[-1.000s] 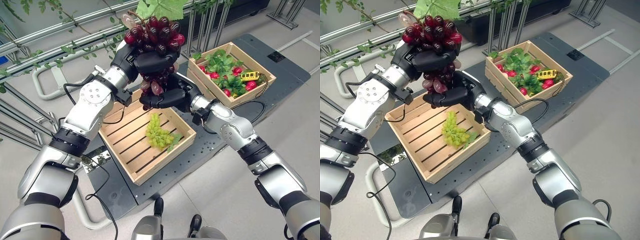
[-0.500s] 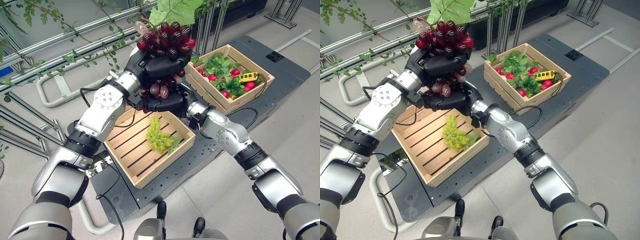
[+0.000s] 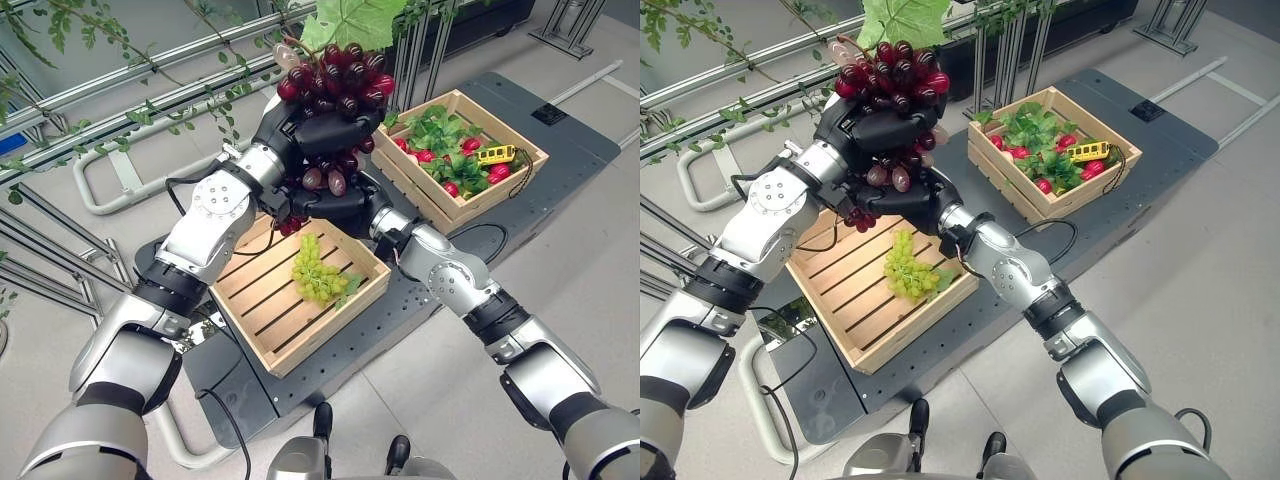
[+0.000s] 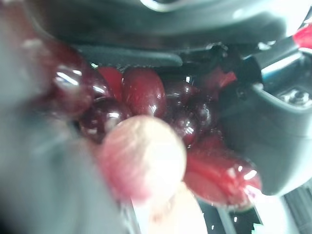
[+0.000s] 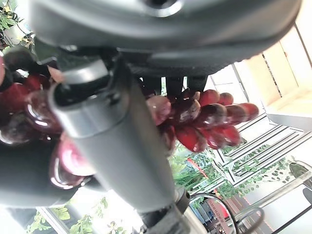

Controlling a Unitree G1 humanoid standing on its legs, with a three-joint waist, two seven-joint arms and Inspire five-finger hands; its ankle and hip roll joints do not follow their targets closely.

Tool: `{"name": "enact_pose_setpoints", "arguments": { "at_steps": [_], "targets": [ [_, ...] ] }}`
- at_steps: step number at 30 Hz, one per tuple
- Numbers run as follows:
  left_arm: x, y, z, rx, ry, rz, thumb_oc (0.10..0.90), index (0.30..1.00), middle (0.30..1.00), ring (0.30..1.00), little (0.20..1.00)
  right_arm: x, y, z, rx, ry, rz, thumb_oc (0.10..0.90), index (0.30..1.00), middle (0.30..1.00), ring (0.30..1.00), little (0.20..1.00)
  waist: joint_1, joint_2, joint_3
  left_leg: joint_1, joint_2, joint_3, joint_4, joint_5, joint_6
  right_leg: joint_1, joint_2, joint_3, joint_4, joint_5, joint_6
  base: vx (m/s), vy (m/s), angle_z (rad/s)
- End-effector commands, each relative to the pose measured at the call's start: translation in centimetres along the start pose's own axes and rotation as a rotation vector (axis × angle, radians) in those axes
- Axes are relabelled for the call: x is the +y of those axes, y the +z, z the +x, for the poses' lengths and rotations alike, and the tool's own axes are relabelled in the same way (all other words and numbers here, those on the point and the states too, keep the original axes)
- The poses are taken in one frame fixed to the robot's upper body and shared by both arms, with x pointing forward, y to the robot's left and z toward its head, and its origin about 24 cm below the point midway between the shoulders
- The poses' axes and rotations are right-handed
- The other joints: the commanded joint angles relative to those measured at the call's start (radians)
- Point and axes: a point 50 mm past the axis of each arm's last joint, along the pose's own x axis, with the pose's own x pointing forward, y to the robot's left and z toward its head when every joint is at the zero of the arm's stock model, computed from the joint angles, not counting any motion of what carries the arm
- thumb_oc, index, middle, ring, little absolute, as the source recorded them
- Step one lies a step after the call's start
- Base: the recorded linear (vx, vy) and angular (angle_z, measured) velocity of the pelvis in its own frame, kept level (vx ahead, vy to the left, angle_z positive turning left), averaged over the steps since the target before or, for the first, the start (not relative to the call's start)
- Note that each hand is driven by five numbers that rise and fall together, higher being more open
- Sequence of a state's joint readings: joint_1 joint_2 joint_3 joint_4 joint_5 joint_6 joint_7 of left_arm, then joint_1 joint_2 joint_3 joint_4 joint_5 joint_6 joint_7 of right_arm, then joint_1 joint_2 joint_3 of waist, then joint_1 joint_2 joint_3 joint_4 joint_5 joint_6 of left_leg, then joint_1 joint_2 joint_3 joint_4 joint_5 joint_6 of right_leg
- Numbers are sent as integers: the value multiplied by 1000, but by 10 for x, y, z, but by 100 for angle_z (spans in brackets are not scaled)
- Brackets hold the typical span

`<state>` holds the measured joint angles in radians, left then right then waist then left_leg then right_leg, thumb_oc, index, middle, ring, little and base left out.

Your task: Pick up the fruits from the basket on one side to the basket on the other side

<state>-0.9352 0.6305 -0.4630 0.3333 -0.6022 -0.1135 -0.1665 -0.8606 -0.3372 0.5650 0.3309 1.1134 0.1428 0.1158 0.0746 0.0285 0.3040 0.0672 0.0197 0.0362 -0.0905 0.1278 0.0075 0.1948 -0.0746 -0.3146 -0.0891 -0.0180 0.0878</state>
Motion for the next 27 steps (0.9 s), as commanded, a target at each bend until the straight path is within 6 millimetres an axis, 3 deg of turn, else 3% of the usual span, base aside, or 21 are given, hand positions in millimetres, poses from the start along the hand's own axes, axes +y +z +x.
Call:
{"name": "enact_pose_setpoints", "arguments": {
  "at_steps": [1,2,3,4,7,8,17,23,27],
  "targets": [
    [-22,-24,4,-1,5,-148,422,333,333,333,333,48,17,19,-286,162,170,400,300,300,300,300,12,-21,-274,75,-5,-12,3,-151,-38,16,-3,-8,2,-33,-49,0,0,0],
    [-21,-26,2,9,6,-141,430,345,345,345,345,47,17,18,-288,157,164,400,300,300,300,300,12,-21,-274,75,-5,-13,3,-151,-38,16,-3,-8,2,-33,-49,0,-32,0],
    [-18,-30,-1,36,10,-123,599,599,599,599,599,44,18,17,-294,144,158,400,300,300,300,300,12,-20,-274,76,-4,-13,3,-151,-39,17,-3,-8,2,-33,-49,0,0,0],
    [-15,-33,-3,48,12,-115,692,738,738,738,738,42,20,16,-299,137,159,400,300,300,300,300,12,-20,-274,76,-4,-11,3,-151,-39,16,-3,-8,2,-33,-48,0,0,0],
    [-6,-39,-10,77,31,-94,668,702,702,702,702,36,22,13,-315,116,160,400,300,300,300,300,12,-18,-272,76,-3,-10,3,-150,-39,16,-3,-7,2,-32,-48,0,0,0],
    [-2,-40,-11,87,44,-90,800,900,900,900,900,35,23,12,-319,109,158,400,300,300,300,300,12,-17,-272,75,-2,-9,3,-150,-39,16,-3,-8,2,-32,-48,0,0,0],
    [11,-39,-21,92,-3,44,800,900,900,900,900,21,29,4,-344,54,138,400,300,300,300,300,8,-12,-271,76,-1,-6,3,-151,-41,15,-5,-7,2,-32,-45,0,0,0],
    [13,-5,-20,-19,-137,322,800,900,900,900,900,5,28,-7,-340,3,131,400,300,300,300,300,6,-9,-276,76,1,-1,3,-155,-42,14,-6,-4,2,-32,-43,0,0,0],
    [16,6,-21,-33,-180,354,800,900,900,900,900,-4,29,-12,-343,-22,122,400,300,300,300,300,5,-6,-276,76,1,0,3,-156,-42,13,-7,-4,2,-31,-40,0,0,0]
  ]
}}
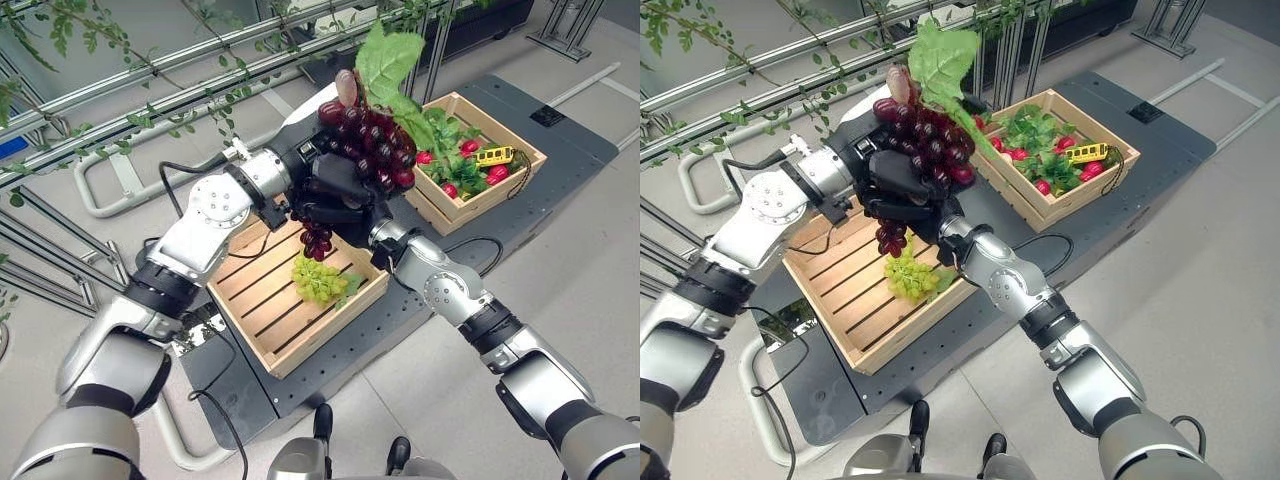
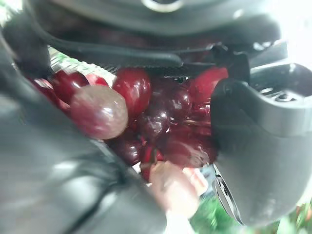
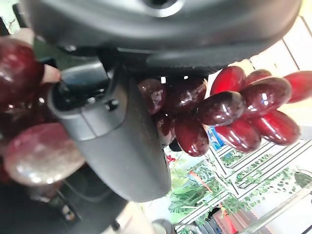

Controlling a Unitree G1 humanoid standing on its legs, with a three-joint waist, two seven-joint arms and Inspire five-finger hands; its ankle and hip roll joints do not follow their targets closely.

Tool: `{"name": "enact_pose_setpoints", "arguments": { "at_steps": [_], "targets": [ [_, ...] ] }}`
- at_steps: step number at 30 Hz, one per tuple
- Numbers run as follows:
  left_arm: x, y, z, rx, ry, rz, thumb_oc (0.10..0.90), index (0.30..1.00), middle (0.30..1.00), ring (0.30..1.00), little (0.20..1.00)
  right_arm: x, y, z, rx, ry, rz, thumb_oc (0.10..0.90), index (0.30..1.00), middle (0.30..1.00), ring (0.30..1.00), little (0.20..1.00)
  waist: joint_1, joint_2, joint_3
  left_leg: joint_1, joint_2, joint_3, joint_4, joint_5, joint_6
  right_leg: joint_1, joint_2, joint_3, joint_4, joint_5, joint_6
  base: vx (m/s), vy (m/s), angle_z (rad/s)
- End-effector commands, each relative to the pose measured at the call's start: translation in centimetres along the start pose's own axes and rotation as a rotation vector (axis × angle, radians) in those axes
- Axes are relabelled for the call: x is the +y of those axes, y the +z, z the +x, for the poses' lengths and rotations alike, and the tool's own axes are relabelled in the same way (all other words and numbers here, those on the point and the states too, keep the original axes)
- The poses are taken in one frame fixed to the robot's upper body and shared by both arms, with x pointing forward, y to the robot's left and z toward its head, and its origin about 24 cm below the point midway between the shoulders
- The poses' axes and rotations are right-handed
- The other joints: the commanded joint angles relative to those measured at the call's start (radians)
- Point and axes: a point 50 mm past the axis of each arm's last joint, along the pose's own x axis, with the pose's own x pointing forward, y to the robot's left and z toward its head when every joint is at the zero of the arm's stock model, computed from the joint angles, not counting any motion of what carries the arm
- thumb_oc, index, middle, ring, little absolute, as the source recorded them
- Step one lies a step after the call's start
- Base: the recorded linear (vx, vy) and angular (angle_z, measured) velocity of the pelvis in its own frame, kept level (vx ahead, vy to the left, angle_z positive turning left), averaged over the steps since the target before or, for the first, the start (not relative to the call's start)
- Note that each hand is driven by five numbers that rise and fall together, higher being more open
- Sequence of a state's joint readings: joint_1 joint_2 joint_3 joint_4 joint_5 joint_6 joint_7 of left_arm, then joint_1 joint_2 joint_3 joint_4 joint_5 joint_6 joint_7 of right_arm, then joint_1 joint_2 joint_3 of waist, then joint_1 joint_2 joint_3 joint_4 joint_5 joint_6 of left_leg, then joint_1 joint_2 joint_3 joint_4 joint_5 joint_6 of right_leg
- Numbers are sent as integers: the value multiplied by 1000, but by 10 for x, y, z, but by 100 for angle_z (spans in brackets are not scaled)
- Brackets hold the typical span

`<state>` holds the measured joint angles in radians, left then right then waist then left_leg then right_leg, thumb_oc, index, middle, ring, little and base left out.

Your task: Pick up the fruits from the basket on one side to the basket on the other side

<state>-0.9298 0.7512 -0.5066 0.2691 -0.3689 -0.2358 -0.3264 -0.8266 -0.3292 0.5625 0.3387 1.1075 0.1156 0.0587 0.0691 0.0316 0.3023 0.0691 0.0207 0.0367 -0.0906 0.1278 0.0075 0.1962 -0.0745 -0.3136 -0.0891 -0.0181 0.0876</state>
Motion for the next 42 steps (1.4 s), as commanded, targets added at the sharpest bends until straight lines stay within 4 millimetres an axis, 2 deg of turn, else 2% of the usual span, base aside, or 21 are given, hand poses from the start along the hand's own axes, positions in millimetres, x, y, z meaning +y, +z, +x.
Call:
{"name": "enact_pose_setpoints", "arguments": {
  "at_steps": [1,15,20,23,27,29,32,37,42],
  "targets": [
    [12,-11,-13,0,47,-2,800,900,900,900,900,2,39,-9,-330,55,111,400,300,300,300,300,11,-8,-275,73,-1,-1,3,-156,-42,11,-8,-4,2,-29,-39,0,0,0],
    [27,1,-19,-71,56,-56,800,900,900,900,900,-18,40,-18,-297,-27,57,400,300,300,300,300,9,-7,-280,75,-2,2,3,-157,-42,9,-11,-3,2,-27,-36,0,0,0],
    [29,4,-19,-121,27,-197,800,900,900,900,900,-24,40,-20,-295,-44,56,400,300,300,300,300,8,-6,-282,75,-2,2,3,-160,-42,9,-12,-4,2,-28,-35,0,0,0],
    [26,3,-19,-173,34,-340,800,900,900,900,900,-25,38,-19,-299,-55,49,400,300,300,300,300,6,-6,-282,77,-2,4,3,-161,-42,9,-12,-1,2,-27,-36,0,0,0],
    [31,0,-26,-276,165,-503,800,900,900,900,900,-26,38,-21,-312,-69,17,400,300,300,300,300,5,-11,-282,79,-2,5,3,-165,-42,10,-12,3,2,-29,-38,0,0,0],
    [30,-2,-29,-292,191,-521,800,900,900,900,900,-26,38,-22,-312,-73,13,400,300,300,300,300,4,-12,-282,80,-1,4,3,-166,-41,10,-12,5,2,-30,-39,0,0,0],
    [26,-3,-34,-304,246,-496,800,900,900,900,900,-27,37,-22,-312,-87,15,400,300,300,300,300,5,-17,-281,81,-1,-1,3,-168,-40,11,-9,9,2,-32,-43,0,0,0],
    [36,-4,-41,-304,337,-461,800,900,900,900,900,-31,41,-24,-321,-104,12,400,300,300,300,300,5,-18,-283,83,0,1,3,-171,-41,12,-8,10,2,-34,-45,0,0,0],
    [45,-13,-57,-317,520,-487,800,900,900,900,900,-39,38,-29,-328,-139,-10,400,300,300,300,300,4,-21,-284,85,2,2,3,-171,-41,13,-8,12,2,-33,-45,0,0,0]
  ]
}}
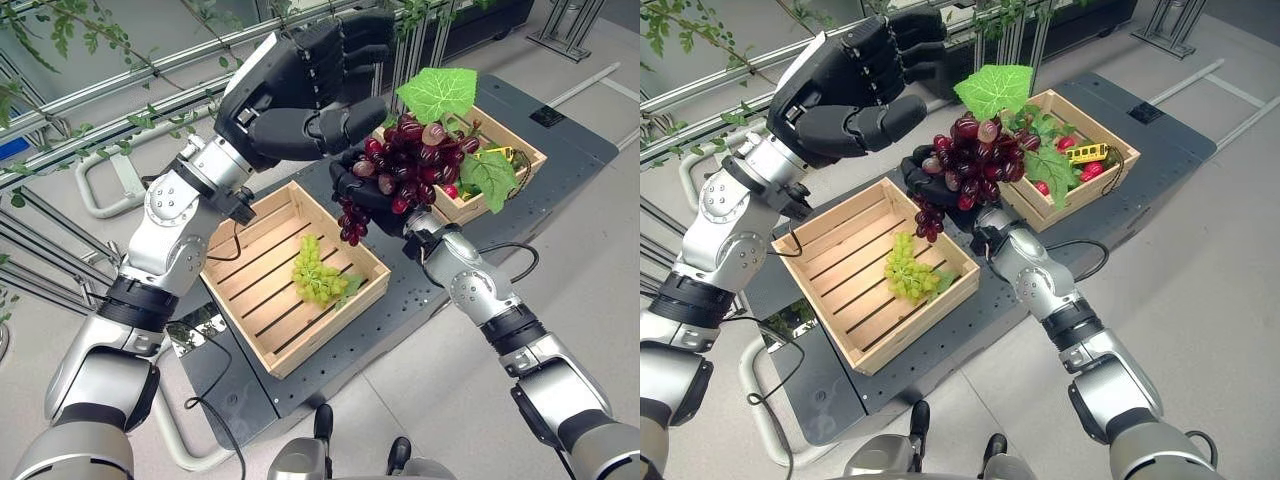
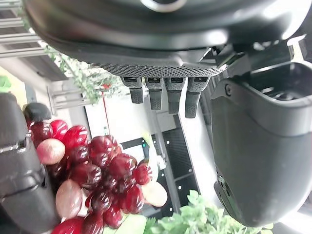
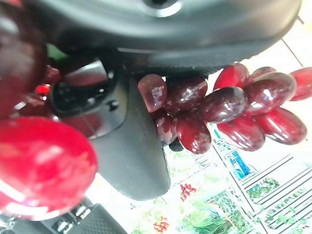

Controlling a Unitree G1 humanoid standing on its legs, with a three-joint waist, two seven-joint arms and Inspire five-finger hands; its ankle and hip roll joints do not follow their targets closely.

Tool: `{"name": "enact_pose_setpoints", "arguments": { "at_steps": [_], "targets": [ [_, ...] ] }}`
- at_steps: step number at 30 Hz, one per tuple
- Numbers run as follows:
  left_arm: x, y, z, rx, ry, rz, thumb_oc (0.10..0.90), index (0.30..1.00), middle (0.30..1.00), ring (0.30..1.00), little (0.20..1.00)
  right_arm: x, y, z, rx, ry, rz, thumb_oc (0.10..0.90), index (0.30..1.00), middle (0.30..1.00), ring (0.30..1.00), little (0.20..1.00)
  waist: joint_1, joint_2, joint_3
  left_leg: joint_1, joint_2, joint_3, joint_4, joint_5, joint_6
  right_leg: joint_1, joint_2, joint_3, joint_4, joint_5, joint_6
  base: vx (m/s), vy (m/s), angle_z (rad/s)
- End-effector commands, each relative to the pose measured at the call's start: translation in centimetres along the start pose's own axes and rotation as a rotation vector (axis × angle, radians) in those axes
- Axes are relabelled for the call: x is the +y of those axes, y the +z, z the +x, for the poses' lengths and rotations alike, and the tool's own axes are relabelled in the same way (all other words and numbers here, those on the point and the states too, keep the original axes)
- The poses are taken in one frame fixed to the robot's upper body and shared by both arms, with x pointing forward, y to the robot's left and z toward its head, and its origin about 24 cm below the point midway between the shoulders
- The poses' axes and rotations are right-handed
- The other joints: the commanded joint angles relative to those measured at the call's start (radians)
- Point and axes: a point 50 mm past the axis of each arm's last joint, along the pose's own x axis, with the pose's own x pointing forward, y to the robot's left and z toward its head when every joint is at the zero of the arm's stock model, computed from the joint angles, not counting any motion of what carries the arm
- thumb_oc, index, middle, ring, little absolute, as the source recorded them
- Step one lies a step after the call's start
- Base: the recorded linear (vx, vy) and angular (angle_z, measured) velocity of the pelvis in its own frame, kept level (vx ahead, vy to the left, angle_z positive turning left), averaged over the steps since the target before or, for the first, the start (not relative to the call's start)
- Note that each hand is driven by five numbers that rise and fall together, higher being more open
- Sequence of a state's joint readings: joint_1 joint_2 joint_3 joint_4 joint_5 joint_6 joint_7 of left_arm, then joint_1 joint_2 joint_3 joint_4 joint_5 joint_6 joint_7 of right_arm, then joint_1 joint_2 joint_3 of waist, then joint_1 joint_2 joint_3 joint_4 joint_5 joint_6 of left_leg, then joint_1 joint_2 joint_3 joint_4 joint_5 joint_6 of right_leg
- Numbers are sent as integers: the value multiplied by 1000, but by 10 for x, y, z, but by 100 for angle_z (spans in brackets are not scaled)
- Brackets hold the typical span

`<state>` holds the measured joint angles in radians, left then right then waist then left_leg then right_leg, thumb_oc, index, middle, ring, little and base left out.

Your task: Pick up the fruits from the basket on one side to the basket on the other side

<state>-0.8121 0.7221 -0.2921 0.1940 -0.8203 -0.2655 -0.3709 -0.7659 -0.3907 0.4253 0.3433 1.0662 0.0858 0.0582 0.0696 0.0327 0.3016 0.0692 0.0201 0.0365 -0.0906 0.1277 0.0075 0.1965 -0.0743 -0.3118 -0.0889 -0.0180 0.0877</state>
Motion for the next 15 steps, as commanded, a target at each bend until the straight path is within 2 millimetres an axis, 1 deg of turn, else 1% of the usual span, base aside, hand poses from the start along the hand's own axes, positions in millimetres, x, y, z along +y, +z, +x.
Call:
{"name": "enact_pose_setpoints", "arguments": {
  "at_steps": [1,2,3,5,6,8,9,11,12,15],
  "targets": [
    [33,-7,-31,-116,324,-12,800,900,900,900,900,-3,17,-6,-223,-8,11,400,300,300,300,300,4,-24,-282,84,2,2,3,-170,-41,12,-8,11,2,-33,-46,0,0,0],
    [34,-13,-43,-96,396,38,800,900,900,900,900,-7,16,-12,-239,-26,-16,400,300,300,300,300,2,-26,-279,84,2,0,3,-170,-39,11,-8,13,2,-32,-46,0,0,0],
    [34,-13,-44,-93,401,42,800,900,900,900,900,-7,15,-13,-241,-26,-19,400,300,300,300,300,2,-26,-279,84,2,-1,3,-170,-39,11,-8,13,2,-32,-46,0,0,0],
    [32,-22,-59,-36,468,111,800,900,900,900,900,-11,15,-22,-268,-36,-34,400,300,300,300,300,1,-30,-276,82,1,-2,3,-170,-37,9,-7,16,2,-32,-46,0,0,0],
    [29,-30,-69,23,492,172,800,900,900,900,900,-13,16,-28,-291,-60,-47,400,300,300,300,300,0,-32,-274,81,0,-2,3,-171,-34,7,-6,17,2,-32,-45,0,0,0],
    [24,-38,-78,70,496,197,800,900,900,900,900,-16,15,-36,-306,-76,-54,400,300,300,300,300,-1,-35,-272,81,-1,-2,3,-171,-32,5,-6,18,2,-31,-45,0,0,0],
    [18,-45,-86,110,498,215,800,900,900,900,900,-18,13,-41,-317,-86,-59,400,300,300,300,300,-1,-37,-269,82,-1,-1,3,-171,-30,4,-5,19,2,-30,-44,0,0,0],
    [7,-60,-104,200,508,218,800,900,900,900,900,-23,10,-57,-350,-106,-83,400,300,300,300,300,-6,-41,-264,87,0,7,3,-174,-24,2,-4,25,2,-28,-42,-17,-14,0],
    [5,-62,-106,209,511,215,800,900,900,900,900,-24,10,-59,-355,-106,-87,400,300,300,300,300,-6,-41,-264,88,0,8,3,-175,-24,2,-3,26,2,-28,-42,-24,-38,-3],
    [-5,-76,-134,275,599,151,800,900,900,900,900,-28,11,-75,-401,-123,-120,400,300,300,300,300,-11,-47,-254,106,7,39,3,-175,-21,7,-1,31,2,-25,-44,-5,-76,-10]
  ]
}}
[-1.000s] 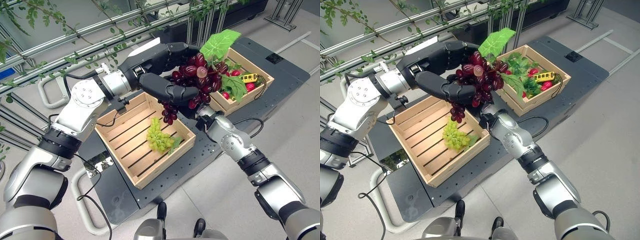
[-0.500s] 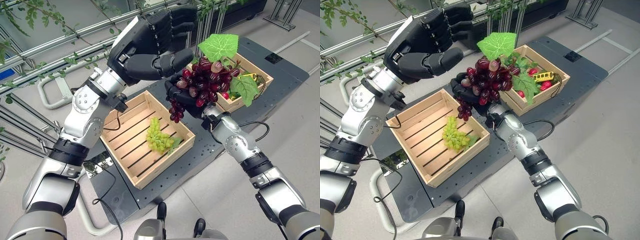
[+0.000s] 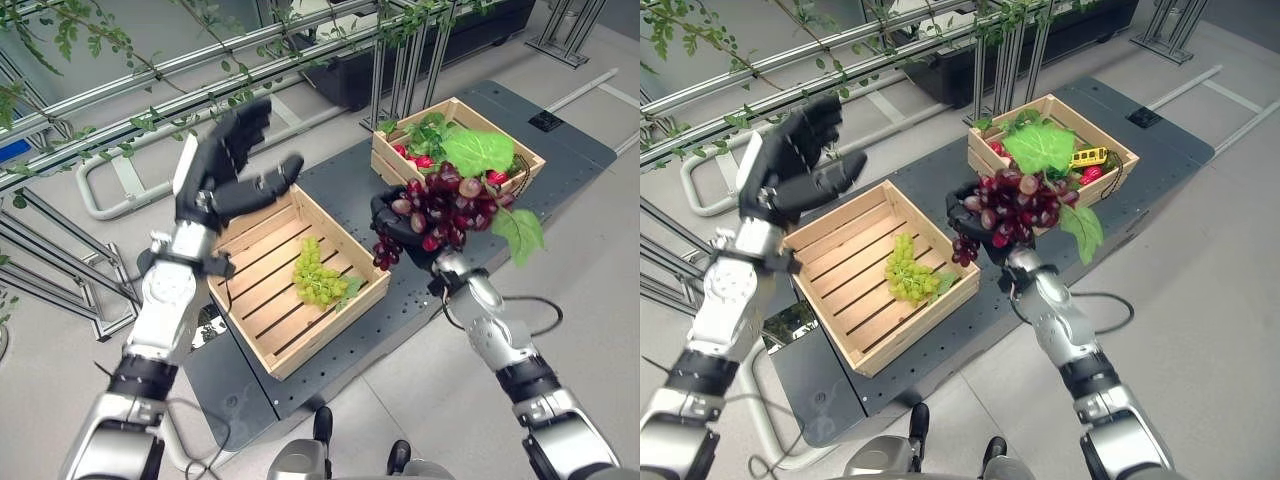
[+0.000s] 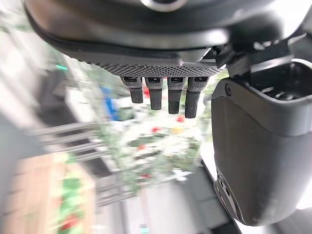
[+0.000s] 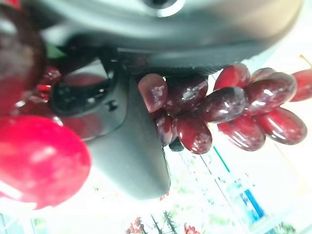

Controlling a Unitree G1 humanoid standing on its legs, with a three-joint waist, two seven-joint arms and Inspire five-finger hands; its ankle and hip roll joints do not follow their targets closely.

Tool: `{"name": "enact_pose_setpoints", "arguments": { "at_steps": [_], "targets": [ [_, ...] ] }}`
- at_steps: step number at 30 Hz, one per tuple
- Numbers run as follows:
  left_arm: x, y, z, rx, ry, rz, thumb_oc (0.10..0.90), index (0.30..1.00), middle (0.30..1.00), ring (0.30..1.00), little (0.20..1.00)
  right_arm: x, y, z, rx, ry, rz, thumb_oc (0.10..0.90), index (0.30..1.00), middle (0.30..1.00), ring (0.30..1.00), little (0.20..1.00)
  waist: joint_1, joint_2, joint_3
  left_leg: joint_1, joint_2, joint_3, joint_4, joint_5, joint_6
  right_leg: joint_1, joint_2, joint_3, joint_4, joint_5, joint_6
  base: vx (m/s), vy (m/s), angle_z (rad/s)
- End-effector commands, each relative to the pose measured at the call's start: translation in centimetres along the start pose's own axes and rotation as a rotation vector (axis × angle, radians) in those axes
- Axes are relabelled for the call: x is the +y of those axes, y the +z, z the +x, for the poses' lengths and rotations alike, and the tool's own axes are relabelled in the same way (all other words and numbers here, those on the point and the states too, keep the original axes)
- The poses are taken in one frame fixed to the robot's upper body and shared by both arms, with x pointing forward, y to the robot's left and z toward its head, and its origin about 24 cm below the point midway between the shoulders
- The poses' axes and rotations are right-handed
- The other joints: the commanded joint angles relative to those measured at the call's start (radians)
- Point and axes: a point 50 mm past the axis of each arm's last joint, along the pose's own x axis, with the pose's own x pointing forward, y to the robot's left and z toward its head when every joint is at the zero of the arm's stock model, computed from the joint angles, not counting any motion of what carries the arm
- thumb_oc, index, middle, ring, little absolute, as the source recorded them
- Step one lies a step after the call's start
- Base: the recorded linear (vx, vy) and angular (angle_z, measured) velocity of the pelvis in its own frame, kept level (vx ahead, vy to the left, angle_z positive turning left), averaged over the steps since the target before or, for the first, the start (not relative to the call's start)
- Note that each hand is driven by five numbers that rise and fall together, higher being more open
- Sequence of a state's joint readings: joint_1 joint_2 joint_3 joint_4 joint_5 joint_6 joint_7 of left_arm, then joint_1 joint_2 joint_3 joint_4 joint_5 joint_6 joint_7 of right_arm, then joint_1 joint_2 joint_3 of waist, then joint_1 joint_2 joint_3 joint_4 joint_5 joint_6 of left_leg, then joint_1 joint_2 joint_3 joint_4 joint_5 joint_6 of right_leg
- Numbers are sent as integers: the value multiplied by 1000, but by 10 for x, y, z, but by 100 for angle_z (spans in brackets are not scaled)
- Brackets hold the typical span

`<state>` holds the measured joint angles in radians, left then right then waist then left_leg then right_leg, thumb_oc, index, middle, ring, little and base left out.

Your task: Pick up the fruits from the basket on one side to the basket on the other side

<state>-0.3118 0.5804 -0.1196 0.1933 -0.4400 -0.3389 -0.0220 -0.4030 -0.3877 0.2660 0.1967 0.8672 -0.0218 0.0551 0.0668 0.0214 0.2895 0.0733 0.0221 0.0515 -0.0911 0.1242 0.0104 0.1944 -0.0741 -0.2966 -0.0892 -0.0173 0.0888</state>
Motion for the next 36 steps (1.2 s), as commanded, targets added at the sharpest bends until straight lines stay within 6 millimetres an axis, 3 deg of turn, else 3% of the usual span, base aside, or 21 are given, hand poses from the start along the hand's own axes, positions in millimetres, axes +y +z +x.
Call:
{"name": "enact_pose_setpoints", "arguments": {
  "at_steps": [1,5,8,9,10,11,12,13,14,17,18,21,23,28,32,33,34,36],
  "targets": [
    [11,-11,-17,-16,136,-58,800,900,900,900,900,9,47,-11,-357,70,-43,400,300,300,300,300,-9,-39,-236,109,7,33,7,-170,-23,15,2,18,3,-25,-49,-16,-144,-22],
    [7,-34,-52,92,160,-46,800,900,900,900,900,6,50,-25,-384,78,-81,400,300,300,300,300,-10,-43,-201,101,20,26,11,-152,-23,-2,26,31,64,-53,-75,-56,-148,-20],
    [5,-31,-50,77,146,-55,800,900,900,900,900,4,65,-24,-427,64,-126,400,300,300,300,300,4,-49,-188,51,-1,-34,4,-114,-56,9,43,39,2,-22,-69,-139,-105,-2],
    [5,-28,-45,54,146,-61,800,900,900,900,900,4,73,-20,-449,65,-145,400,300,300,300,300,7,-59,-180,46,-10,-32,29,-126,-56,-5,34,50,2,-17,-66,-190,-21,6],
    [6,-24,-41,34,148,-64,800,900,900,900,900,5,81,-16,-466,66,-158,400,300,300,300,300,3,-75,-171,22,-19,0,159,-162,-53,-18,15,55,2,-5,-68,-278,40,3],
    [6,-20,-39,6,154,-72,800,900,900,900,900,4,87,-16,-484,76,-173,400,300,300,300,300,1,-88,-158,-32,-32,15,390,-196,-47,-34,0,67,2,16,-79,-237,64,1],
    [6,-20,-39,-1,154,-72,800,900,900,900,900,4,88,-17,-486,78,-175,400,300,300,300,300,1,-89,-157,-44,-36,10,419,-203,-44,-38,-1,66,2,22,-79,-208,97,-10],
    [6,-19,-40,-12,155,-71,800,900,900,900,900,3,87,-19,-489,81,-177,400,300,300,300,300,1,-85,-154,-50,-47,-10,413,-215,-36,-44,1,66,2,28,-78,-184,157,-11],
    [5,-18,-42,-35,164,-57,800,900,900,900,900,5,84,-20,-494,98,-185,400,300,300,300,300,0,-65,-151,-16,-67,-62,298,-236,-22,-52,19,78,2,35,-73,-180,171,-21],
    [7,-18,-40,-42,167,-42,800,900,900,900,900,10,76,-18,-494,86,-187,400,300,300,300,300,-22,-40,-157,55,-54,-38,138,-227,-9,-62,36,97,5,28,-63,-156,201,-27],
    [4,-14,-32,-48,158,-27,800,900,900,900,900,10,77,-18,-489,66,-175,400,300,300,300,300,-23,-33,-167,61,-72,-75,82,-208,-6,-67,39,100,2,32,-52,-202,180,10],
    [5,-12,-28,-55,171,-10,800,900,900,900,900,9,76,-15,-469,56,-191,400,300,300,300,300,-28,-29,-175,71,-75,-73,54,-215,2,-90,35,113,2,33,-42,-183,180,-15],
    [7,-14,-39,-45,199,-25,800,900,900,900,900,3,66,-26,-435,43,-201,400,300,300,300,300,-37,-14,-186,92,-76,-46,15,-214,12,-110,35,126,2,37,-28,-205,219,-18],
    [3,-14,-41,-44,178,-12,800,900,900,900,900,-11,53,-42,-399,-15,-179,400,300,300,300,300,-58,-4,-190,88,-89,-18,4,-225,25,-176,22,147,2,82,9,-194,138,-31],
    [8,-12,-45,-35,166,35,800,900,900,900,900,-21,44,-53,-389,-51,-128,400,300,300,300,300,-71,-1,-175,78,-94,21,4,-228,32,-217,22,86,2,128,30,-213,38,-45],
    [11,-11,-47,-35,172,47,800,900,900,900,900,-21,42,-54,-389,-49,-115,400,300,300,300,300,-70,3,-167,81,-89,34,4,-226,36,-229,19,61,60,117,34,-213,7,-55],
    [19,-7,-47,-40,191,52,800,900,900,900,900,-20,40,-55,-387,-42,-104,400,300,300,300,300,-65,15,-159,71,-74,63,4,-204,42,-254,1,27,255,66,22,-241,-12,-62],
    [21,-5,-45,-50,204,40,800,900,900,900,900,-20,39,-57,-389,-48,-107,400,300,300,300,300,-62,17,-155,68,-67,75,4,-194,46,-244,-13,21,362,24,9,-136,-40,-76]
  ]
}}
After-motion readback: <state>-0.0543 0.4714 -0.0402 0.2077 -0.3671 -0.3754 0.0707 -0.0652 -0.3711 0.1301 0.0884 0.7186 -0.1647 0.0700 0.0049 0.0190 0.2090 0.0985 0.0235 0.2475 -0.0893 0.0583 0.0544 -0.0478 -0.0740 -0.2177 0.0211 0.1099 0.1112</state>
